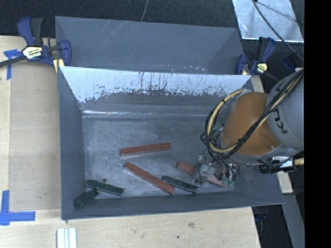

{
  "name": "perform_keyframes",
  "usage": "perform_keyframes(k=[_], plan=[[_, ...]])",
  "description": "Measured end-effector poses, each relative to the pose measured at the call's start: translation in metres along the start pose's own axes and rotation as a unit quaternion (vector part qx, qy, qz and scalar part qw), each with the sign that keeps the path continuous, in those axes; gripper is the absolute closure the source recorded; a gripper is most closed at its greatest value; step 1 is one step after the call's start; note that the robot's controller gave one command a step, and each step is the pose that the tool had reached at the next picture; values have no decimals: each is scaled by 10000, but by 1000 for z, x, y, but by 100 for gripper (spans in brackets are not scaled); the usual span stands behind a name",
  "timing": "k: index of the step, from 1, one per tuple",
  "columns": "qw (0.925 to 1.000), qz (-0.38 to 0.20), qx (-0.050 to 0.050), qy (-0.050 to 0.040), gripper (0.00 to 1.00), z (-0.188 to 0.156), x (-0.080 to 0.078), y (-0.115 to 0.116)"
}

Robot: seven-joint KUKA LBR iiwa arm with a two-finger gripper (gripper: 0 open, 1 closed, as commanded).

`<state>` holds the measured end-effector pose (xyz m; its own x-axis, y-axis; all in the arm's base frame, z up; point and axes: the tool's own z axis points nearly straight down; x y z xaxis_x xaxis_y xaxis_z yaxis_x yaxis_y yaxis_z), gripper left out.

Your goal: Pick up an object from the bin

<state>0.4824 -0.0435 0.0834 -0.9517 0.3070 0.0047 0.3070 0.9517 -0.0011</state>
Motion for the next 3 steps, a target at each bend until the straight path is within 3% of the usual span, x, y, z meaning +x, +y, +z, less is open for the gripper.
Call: perform_keyframes(k=[1,2,3], plan=[[10000,54,-4,-27,100,-77,-6,6],[10000,51,-4,-27,100,-77,-6,6],[9999,-113,-5,-32,100,-164,-47,26]])
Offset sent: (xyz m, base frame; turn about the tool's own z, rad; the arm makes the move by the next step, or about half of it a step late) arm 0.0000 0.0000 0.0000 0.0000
